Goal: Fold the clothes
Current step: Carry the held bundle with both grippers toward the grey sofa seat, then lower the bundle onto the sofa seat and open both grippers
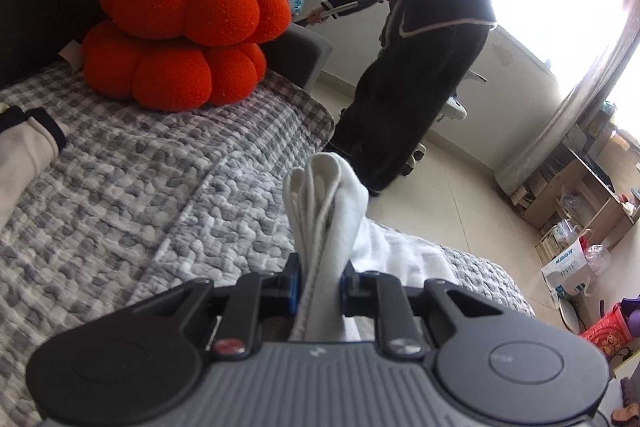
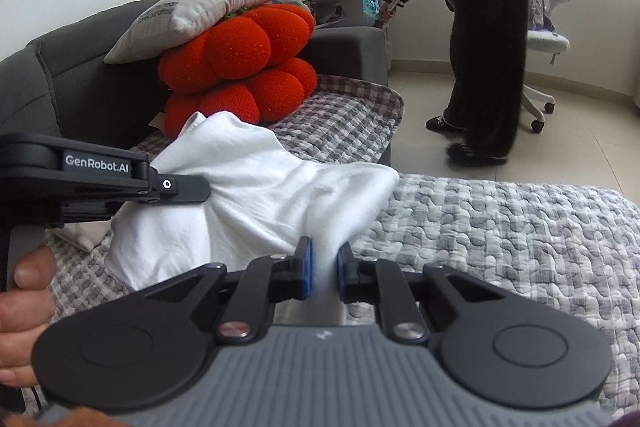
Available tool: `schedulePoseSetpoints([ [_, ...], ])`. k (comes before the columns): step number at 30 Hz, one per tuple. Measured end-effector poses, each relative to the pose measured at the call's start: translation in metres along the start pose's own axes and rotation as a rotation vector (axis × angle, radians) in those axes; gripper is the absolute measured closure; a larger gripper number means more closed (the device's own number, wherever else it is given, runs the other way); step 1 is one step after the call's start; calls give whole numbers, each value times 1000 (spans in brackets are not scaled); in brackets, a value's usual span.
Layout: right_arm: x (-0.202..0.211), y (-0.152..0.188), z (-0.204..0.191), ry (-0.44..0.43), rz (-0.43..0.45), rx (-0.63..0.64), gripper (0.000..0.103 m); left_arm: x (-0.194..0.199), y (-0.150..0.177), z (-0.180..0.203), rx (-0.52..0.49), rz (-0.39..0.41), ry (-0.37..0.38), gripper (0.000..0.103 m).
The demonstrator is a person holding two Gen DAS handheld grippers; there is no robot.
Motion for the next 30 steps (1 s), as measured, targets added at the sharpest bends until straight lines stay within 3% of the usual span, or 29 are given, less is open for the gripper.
schedulePoseSetpoints([
  [9, -8, -22, -49, -45, 30, 3, 88, 38, -33, -38, -44, 53, -31, 85],
  [21, -61, -68, -156, -194, 72, 78, 89, 72, -115, -142, -1, 109, -82, 85],
  [26, -87, -98, -203, -275, 126, 80, 89, 95, -159, -182, -17, 183, -132, 85],
  [30, -111, -114, -247, -333, 141, 77, 89, 94, -187, -225, 18, 217, -222, 85],
])
Point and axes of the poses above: each gripper's, at about its wrist camera, not at the fingertips, and x roughly against the way its jaws point, z to its right, y to its underside, the point moved 5 cm from there along -x, roughly the way its jaws point, and after that the axes turned 11 degrees about x, right-handed, at the moved point
